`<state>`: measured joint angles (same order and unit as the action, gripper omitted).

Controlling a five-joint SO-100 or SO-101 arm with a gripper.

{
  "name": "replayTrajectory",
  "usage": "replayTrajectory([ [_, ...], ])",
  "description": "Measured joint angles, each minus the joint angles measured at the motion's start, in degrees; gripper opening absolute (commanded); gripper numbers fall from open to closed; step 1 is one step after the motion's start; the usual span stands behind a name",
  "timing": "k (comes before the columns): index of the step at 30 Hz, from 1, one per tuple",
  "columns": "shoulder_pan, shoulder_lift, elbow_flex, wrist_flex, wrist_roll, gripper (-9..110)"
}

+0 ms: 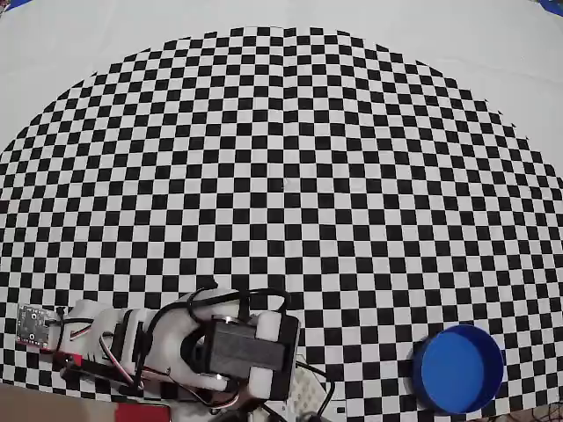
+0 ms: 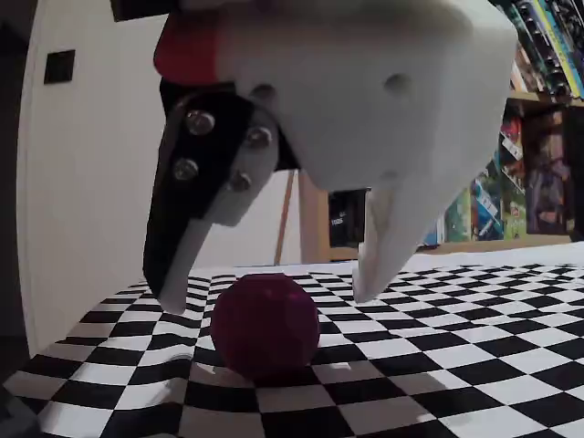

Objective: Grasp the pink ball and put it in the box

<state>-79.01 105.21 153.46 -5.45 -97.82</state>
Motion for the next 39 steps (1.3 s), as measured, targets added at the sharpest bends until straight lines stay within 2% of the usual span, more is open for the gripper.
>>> replayTrajectory([
  [39,-0.53,-4.04,-2.11,0.0,0.0,29],
])
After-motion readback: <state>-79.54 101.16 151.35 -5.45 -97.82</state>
